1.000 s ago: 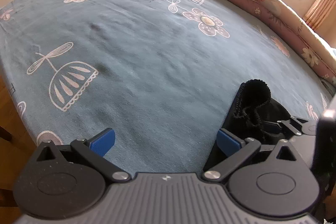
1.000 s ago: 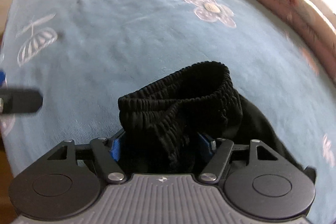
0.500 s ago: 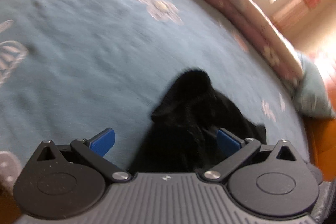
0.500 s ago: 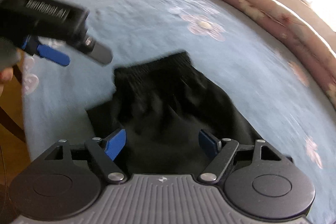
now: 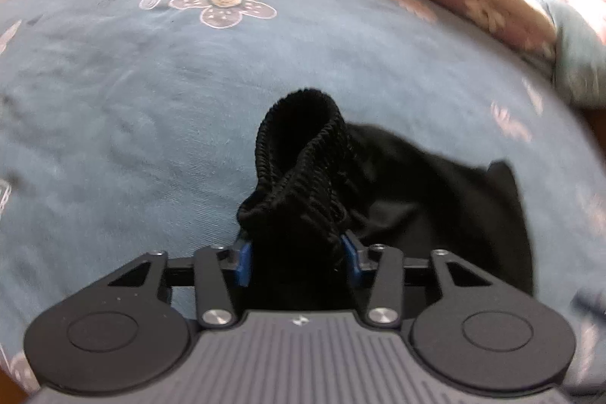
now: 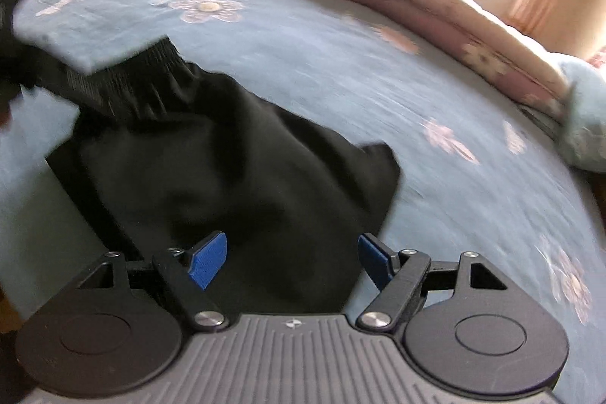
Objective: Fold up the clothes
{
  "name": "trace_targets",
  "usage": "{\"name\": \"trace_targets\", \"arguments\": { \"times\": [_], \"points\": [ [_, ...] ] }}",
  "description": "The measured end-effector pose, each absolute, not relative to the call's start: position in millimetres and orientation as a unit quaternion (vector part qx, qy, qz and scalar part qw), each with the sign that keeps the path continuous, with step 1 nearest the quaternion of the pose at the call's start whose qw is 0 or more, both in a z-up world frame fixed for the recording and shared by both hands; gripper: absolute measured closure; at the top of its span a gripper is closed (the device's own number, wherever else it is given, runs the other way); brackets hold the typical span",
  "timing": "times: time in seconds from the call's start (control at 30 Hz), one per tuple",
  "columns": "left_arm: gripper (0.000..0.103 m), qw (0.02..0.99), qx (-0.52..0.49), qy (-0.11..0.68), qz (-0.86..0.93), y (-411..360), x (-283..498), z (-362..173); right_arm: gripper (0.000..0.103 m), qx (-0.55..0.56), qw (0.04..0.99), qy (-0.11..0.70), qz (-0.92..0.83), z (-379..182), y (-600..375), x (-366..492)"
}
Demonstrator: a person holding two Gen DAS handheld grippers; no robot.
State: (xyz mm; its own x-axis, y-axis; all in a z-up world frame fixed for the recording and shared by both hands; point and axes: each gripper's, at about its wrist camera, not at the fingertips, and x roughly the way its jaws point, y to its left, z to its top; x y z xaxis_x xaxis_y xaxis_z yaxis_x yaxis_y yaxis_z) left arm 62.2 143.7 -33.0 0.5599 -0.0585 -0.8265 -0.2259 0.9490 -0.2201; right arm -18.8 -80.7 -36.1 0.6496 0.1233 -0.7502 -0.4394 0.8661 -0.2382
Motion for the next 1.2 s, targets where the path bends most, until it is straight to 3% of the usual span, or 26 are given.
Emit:
{"name": "trace_targets", "arguments": {
  "times": [0.23, 0.3, 0.4, 0.57, 0.6, 0.67, 0.7, 0.73, 1.0, 1.2],
  "points": [
    [0.062, 0.875, -0.204, 0.439, 0.019, 125, 75, 5, 0.017, -0.257, 0.881, 0.347, 0.194, -55, -103, -73],
    [0.062, 0.878, -0.207, 0.431, 0.001, 120, 78, 10, 0.007, -0.278, 0.881, 0.326, 0.198, -60, -101, -85],
    [0.073, 0.883, -0.208, 0.42, -0.024, 119, 80, 15, 0.007, -0.32, 0.881, 0.294, 0.186, -73, -83, -97],
    [0.072, 0.882, -0.212, 0.42, -0.023, 131, 71, 11, 0.007, -0.359, 0.883, 0.256, 0.163, -90, -32, -96],
    [0.067, 0.883, -0.208, 0.42, -0.014, 135, 66, 9, 0.007, -0.364, 0.88, 0.253, 0.169, -92, -23, -96],
    [0.047, 0.888, -0.2, 0.414, 0.009, 142, 51, 5, 0.007, -0.362, 0.879, 0.252, 0.183, -91, -14, -95],
    [0.031, 0.891, -0.196, 0.409, 0.024, 145, 42, 3, 0.007, -0.358, 0.878, 0.254, 0.189, -89, -11, -96],
    [0.026, 0.894, -0.192, 0.404, 0.038, 148, 33, 1, 0.007, -0.356, 0.877, 0.258, 0.196, -88, -10, -97],
    [0.028, 0.886, -0.231, 0.393, 0.084, 130, -1, -28, 0.007, -0.355, 0.87, 0.278, 0.202, -82, -12, -102],
    [0.057, 0.864, -0.235, 0.424, 0.136, 128, 12, -51, 0.007, -0.345, 0.871, 0.291, 0.193, -75, -11, -98]
  ]
}}
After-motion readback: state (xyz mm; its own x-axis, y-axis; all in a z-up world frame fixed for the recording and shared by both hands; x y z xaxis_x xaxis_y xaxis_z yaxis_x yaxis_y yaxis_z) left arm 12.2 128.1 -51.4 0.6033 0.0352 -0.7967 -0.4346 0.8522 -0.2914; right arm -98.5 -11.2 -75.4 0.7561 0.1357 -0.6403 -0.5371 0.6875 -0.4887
